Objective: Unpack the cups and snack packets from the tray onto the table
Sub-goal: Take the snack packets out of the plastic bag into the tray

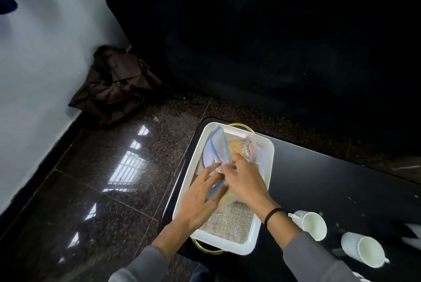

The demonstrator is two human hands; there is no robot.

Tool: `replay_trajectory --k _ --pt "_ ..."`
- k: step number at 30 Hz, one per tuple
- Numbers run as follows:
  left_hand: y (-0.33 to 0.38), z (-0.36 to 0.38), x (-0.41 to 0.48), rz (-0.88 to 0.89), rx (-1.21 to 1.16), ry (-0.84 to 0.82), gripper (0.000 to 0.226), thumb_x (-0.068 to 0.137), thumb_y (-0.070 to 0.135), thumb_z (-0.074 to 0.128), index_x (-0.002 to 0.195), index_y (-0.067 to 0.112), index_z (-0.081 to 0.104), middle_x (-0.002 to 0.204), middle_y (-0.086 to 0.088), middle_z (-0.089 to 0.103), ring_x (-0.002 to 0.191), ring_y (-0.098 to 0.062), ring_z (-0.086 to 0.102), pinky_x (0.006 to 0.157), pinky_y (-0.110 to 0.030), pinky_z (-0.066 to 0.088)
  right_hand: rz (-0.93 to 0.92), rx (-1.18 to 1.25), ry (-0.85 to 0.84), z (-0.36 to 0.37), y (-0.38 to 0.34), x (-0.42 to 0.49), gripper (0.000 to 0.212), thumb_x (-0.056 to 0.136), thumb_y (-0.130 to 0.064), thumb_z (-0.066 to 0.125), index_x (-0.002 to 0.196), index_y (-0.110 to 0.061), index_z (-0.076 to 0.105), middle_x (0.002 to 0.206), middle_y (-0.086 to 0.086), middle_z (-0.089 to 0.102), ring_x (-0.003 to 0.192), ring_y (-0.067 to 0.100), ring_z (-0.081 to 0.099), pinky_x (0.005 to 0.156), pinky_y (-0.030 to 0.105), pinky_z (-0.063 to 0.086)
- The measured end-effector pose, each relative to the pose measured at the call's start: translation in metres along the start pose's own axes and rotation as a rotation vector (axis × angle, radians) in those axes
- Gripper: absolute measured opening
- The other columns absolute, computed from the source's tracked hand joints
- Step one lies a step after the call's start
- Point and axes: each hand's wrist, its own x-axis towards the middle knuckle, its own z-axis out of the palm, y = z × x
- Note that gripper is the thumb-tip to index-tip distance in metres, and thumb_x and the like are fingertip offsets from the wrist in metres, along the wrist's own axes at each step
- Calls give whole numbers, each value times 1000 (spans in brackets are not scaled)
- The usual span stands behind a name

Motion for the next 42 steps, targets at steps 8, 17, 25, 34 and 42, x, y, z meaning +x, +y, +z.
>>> replay_trajectory --k 8,17,25,34,42 --pt "1 5 11 -334 224 167 59 91 76 41 135 38 44 143 11 46 96 -9 65 74 -31 44 -89 -93 94 -8 23 -10 15 107 -30 40 93 -25 44 67 -7 51 84 26 54 67 35 43" --pt "20 -3 23 -404 43 224 74 76 76 54 133 33 36 134 12 60 108 -18 68 87 -41 44 -272 -273 0 -30 15 -30 19 109 -33 36 115 -23 51 85 8 67 80 31 62 69 42 53" --pt "25 -33 32 -431 -15 287 9 95 29 60 99 20 63 96 2 75 81 -25 74 80 -44 59 -352 -506 152 -43 10 -45 21 107 -35 34 122 -31 49 71 -8 54 75 28 67 58 32 36" --pt "20 -76 10 -272 149 -186 15 84 21 70 90 8 65 78 -4 72 77 -27 71 70 -44 62 -239 -419 484 -60 -14 -77 22 97 -18 64 118 -24 64 75 -5 63 67 22 65 49 30 44" --pt "17 -117 15 -464 -616 -357 75 87 82 34 72 12 59 73 -10 68 60 -21 65 56 -30 56 -462 -405 547 -72 -21 -86 37 79 4 81 107 -19 76 82 -1 75 70 26 72 35 37 53"
